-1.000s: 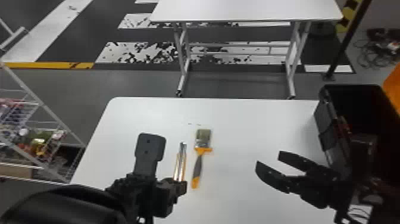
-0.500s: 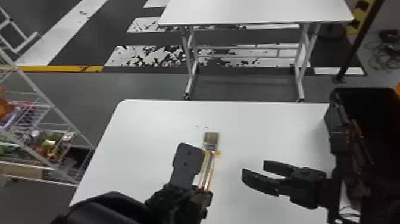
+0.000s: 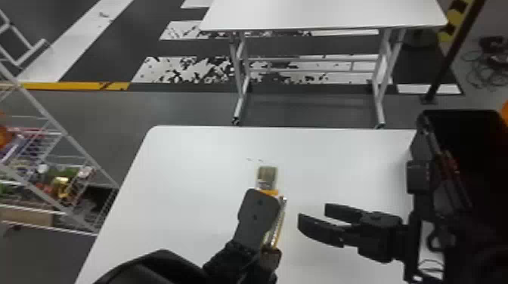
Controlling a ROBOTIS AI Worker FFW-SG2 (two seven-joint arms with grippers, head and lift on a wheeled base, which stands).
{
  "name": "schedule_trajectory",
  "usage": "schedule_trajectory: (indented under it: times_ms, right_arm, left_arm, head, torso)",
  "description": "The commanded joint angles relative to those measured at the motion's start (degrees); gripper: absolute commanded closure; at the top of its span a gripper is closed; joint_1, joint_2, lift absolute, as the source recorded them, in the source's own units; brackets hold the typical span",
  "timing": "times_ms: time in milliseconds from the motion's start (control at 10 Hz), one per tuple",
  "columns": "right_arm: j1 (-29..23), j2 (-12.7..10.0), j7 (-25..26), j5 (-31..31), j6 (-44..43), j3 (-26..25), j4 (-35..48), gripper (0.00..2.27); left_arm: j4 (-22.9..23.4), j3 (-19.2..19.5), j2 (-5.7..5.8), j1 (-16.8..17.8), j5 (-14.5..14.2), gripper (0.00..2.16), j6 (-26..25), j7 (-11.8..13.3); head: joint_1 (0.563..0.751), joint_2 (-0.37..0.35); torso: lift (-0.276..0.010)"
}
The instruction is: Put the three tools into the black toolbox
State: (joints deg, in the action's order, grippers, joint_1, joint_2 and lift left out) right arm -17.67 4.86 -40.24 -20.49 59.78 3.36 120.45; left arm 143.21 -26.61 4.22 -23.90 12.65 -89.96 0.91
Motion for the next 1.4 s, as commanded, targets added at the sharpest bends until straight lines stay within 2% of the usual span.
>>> schedule_trajectory:
  times_ms: [0, 200, 400, 500, 700, 800, 900, 1000, 1100, 1200, 1300]
  right_arm:
    - [-0.08, -0.56, -0.01, 0.10, -0.76, 1.03, -1.01, 0.08]
    - [-0.08, -1.17, -0.01, 0.28, -2.17, 1.56, -1.89, 0.08]
    - [-0.52, -1.17, -0.01, 0.10, -2.69, 1.65, -2.15, 0.08]
    - [-0.79, -1.09, -0.01, 0.19, -3.22, 1.65, -2.24, 0.08]
    - [-0.96, -1.09, -0.10, 0.10, -3.40, 1.65, -2.33, 0.08]
    - [-0.96, -1.09, -0.19, 0.10, -4.10, 1.65, -2.33, 0.19]
    - [-0.96, -1.09, -0.63, 0.28, -5.50, 1.56, -2.59, 0.77]
    - [-0.87, -1.09, -0.80, 0.28, -5.50, 1.47, -2.77, 0.94]
    - [-0.87, -1.09, -1.07, 0.36, -5.68, 1.47, -2.77, 1.21]
    - [-0.87, -1.09, -1.07, 0.36, -5.68, 1.47, -2.85, 1.56]
    - [-0.87, -1.09, -1.07, 0.63, -6.21, 1.56, -2.85, 2.13]
  left_arm:
    - [-0.12, -1.17, 0.00, 0.17, 0.36, 2.07, -0.07, -0.03]
    - [-0.21, -3.36, -0.09, 0.35, 1.76, 2.07, -0.07, -0.12]
    - [0.23, -7.05, -0.09, 0.26, 3.17, 2.07, -0.07, -1.44]
    - [0.23, -8.81, -0.18, 0.26, 4.93, 2.07, -0.07, -1.61]
    - [0.23, -8.99, -0.18, 0.26, 4.93, 2.07, -0.07, -1.53]
    - [0.14, -8.99, -0.18, 0.26, 4.93, 2.07, -0.07, -1.53]
    - [-0.03, -8.90, -0.18, 0.26, 4.93, 2.07, -0.07, -1.53]
    - [0.05, -8.81, -0.18, 0.35, 4.93, 2.07, -0.07, -1.53]
    - [0.05, -8.90, -0.18, 0.52, 4.93, 2.07, -0.07, -1.53]
    - [-0.12, -8.90, -0.27, 0.79, 4.93, 2.07, -0.07, -1.53]
    - [-0.30, -8.90, -0.27, 0.88, 5.02, 2.10, -0.07, -1.44]
  head:
    - [0.695, 0.152]
    - [0.695, 0.158]
    - [0.695, 0.150]
    - [0.695, 0.137]
    - [0.695, 0.118]
    - [0.695, 0.113]
    - [0.695, 0.112]
    - [0.695, 0.112]
    - [0.695, 0.111]
    - [0.695, 0.111]
    - [0.695, 0.110]
  torso:
    - [-0.051]
    - [-0.051]
    - [-0.051]
    - [-0.051]
    - [-0.051]
    - [-0.051]
    - [-0.051]
    - [-0.051]
    - [-0.051]
    - [-0.051]
    - [-0.051]
